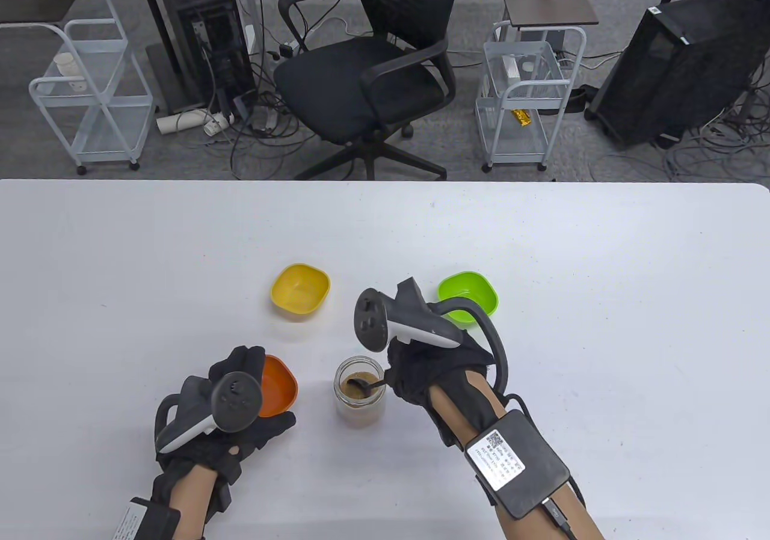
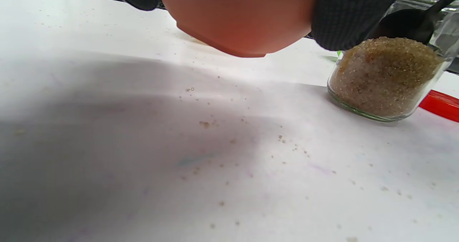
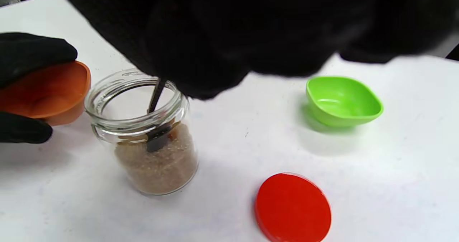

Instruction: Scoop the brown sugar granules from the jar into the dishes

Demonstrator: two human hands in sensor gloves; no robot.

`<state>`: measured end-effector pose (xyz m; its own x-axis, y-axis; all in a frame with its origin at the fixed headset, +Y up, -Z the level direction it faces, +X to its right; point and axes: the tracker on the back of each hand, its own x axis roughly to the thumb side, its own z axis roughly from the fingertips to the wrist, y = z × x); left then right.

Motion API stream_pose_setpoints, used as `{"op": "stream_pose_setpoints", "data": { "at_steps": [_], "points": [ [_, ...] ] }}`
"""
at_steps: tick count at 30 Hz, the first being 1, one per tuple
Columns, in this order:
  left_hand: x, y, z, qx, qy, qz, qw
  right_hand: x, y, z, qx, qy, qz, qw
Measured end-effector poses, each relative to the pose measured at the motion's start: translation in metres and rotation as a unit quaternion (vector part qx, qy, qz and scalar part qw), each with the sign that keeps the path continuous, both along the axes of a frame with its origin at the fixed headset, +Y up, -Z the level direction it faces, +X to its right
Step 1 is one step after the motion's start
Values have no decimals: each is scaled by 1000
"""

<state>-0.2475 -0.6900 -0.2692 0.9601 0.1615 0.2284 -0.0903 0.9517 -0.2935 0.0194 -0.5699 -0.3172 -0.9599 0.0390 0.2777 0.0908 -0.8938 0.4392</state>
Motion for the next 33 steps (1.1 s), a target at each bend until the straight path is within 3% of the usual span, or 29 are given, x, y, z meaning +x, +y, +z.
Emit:
{"op": "stream_pose_setpoints", "data": {
  "at_steps": [11,33],
  "points": [
    [0,0,0,-2,-3,3,1000,37,-16,-14,-79,-59,-112,989],
    [-1,-1,-1,-8,-17,23,1000,83,0,0,-69,-106,-195,973]
  ]
}}
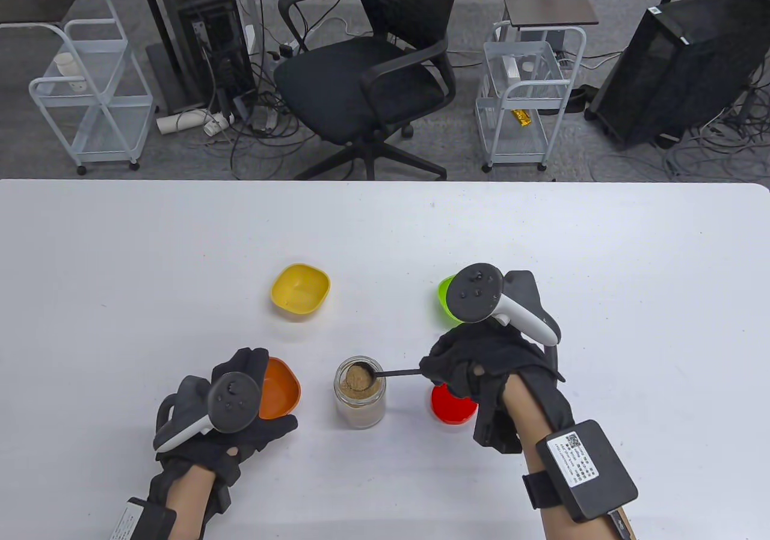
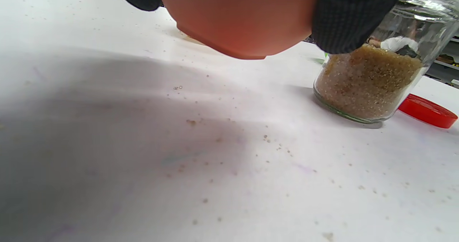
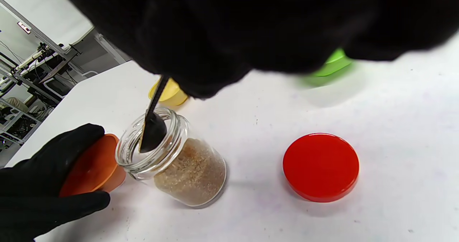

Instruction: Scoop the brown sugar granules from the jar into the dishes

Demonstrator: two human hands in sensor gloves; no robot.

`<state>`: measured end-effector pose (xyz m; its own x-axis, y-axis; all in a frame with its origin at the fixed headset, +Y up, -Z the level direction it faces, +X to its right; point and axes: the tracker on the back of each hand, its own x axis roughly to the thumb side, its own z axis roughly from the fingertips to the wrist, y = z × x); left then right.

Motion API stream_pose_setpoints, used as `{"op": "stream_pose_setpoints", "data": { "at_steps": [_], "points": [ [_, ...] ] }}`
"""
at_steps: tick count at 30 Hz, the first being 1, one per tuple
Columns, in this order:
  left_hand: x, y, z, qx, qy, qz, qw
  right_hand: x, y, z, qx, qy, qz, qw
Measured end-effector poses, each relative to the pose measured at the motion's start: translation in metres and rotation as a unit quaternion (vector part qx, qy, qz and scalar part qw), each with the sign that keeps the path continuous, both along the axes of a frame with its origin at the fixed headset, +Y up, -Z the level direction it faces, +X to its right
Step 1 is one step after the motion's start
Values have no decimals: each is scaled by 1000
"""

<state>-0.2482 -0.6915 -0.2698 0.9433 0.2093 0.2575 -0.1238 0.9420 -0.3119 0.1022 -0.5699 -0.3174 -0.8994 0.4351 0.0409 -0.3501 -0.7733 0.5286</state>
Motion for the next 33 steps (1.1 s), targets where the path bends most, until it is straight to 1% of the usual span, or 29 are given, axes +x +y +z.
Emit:
{"op": "stream_pose_setpoints", "data": {
  "at_steps": [6,10,18,27,30,33],
  "points": [
    [-1,0,0,-6,-4,11,1000,7,5,2,2,-6,-22,1000],
    [0,0,0,-8,-10,11,1000,5,9,4,8,-6,-43,999],
    [0,0,1,-11,-16,17,1000,-23,7,4,26,17,-64,997],
    [-3,3,1,-5,-16,38,999,-65,-11,3,41,43,-57,997],
    [-4,3,1,-5,-14,43,999,-76,-15,6,63,50,-41,996],
    [-5,4,1,-4,-11,49,999,-86,-16,10,101,63,-20,993]
  ]
}}
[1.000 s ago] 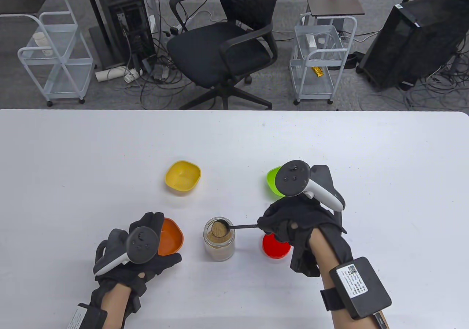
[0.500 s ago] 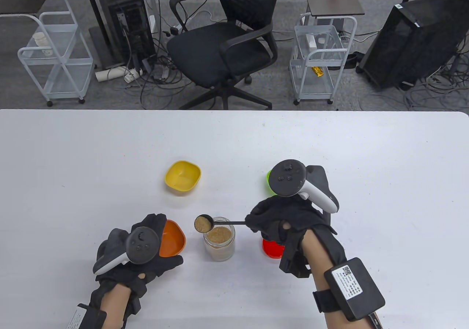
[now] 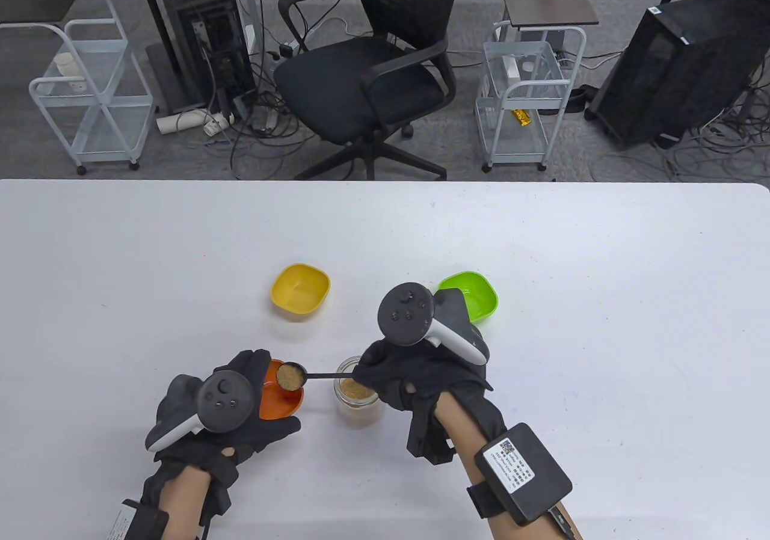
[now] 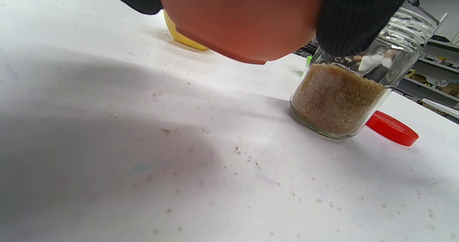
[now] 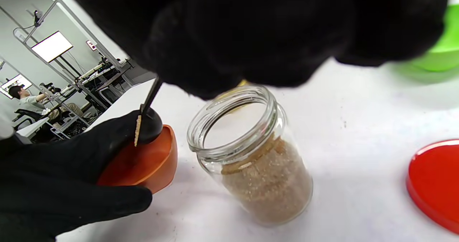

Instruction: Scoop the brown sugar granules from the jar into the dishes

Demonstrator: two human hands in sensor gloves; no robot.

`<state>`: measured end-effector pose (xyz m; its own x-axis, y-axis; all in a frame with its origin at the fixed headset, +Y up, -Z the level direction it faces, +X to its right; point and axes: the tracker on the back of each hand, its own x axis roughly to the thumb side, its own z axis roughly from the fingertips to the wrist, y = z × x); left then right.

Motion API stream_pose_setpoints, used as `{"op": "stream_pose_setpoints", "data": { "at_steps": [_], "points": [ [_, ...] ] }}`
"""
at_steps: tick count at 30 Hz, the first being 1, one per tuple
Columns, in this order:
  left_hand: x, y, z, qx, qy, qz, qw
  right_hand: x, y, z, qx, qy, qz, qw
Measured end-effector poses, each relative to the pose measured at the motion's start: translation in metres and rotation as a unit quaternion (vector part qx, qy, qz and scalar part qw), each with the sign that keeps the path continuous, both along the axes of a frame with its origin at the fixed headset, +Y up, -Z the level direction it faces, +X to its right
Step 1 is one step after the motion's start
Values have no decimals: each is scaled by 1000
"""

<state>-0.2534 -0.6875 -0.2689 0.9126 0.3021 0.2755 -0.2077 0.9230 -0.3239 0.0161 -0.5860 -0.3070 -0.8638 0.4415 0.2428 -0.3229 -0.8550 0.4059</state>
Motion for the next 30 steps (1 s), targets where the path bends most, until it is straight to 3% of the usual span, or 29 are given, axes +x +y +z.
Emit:
{"op": "stream_pose_setpoints", "data": {
  "at_steps": [10,22,30],
  "points": [
    [-3,1,-1,-4,7,16,1000,-17,-2,20,153,46,52,986],
    [-4,1,0,-5,9,19,1000,-27,-7,54,385,116,104,910],
    [-11,3,-1,2,22,41,999,-19,-12,61,445,118,96,882]
  ]
}}
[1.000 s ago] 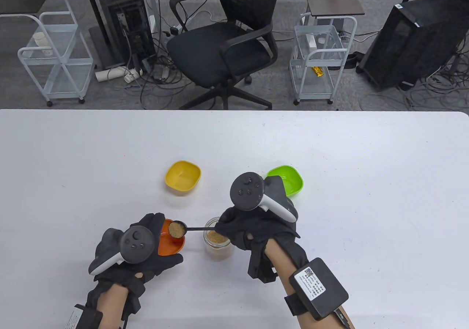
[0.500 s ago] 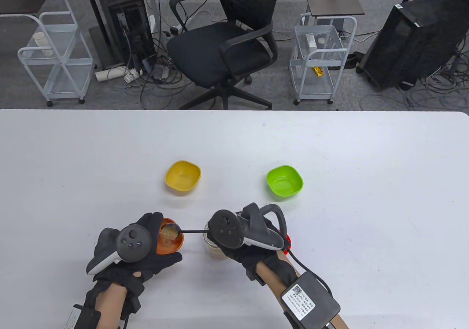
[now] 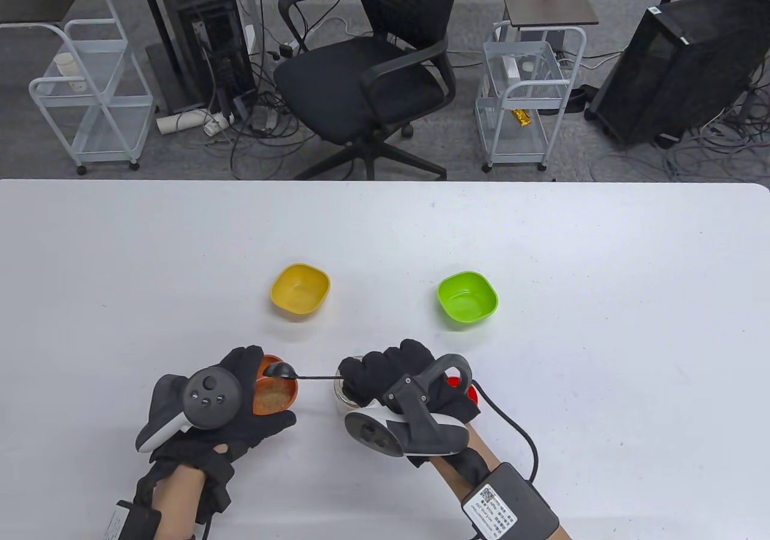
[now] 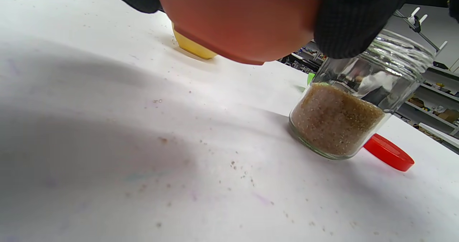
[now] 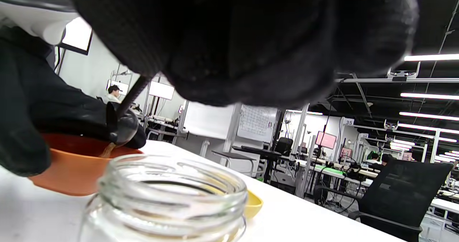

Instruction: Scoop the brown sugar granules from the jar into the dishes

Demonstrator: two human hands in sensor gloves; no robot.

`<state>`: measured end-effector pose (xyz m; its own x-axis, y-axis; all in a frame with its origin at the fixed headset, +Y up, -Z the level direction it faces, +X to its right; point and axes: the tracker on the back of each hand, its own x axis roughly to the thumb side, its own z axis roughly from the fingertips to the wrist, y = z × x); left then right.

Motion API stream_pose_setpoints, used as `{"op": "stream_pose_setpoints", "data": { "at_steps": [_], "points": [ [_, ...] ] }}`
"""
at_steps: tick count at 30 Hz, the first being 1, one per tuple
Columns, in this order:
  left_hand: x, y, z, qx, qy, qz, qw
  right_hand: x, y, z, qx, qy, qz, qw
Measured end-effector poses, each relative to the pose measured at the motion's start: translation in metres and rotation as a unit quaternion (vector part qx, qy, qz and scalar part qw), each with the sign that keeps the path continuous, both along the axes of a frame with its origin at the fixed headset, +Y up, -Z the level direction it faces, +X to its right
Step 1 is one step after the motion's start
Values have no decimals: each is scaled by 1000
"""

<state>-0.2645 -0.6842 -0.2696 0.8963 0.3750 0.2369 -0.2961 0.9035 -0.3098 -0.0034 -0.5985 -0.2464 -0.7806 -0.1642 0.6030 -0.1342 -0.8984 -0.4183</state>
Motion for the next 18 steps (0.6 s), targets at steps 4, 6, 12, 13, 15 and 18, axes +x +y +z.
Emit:
{"op": "stream_pose_setpoints", "data": {
  "at_steps": [4,6,12,13,15,18],
  "points": [
    [-2,-1,-1,-3,5,1,1000,6,-1,-5,-15,0,-18,1000],
    [-3,-2,-1,-4,8,4,1000,9,0,-6,-19,1,-25,1000],
    [-4,-2,-2,-7,9,20,1000,6,-4,-4,9,18,-24,1000],
    [-4,-2,-1,-7,10,20,1000,4,-6,-3,11,19,-21,1000],
    [-4,-2,-1,-8,10,18,1000,3,-7,-3,10,14,-20,1000],
    [-4,-3,-1,-12,13,6,1000,8,-3,-7,-16,-8,-41,999]
  ]
}}
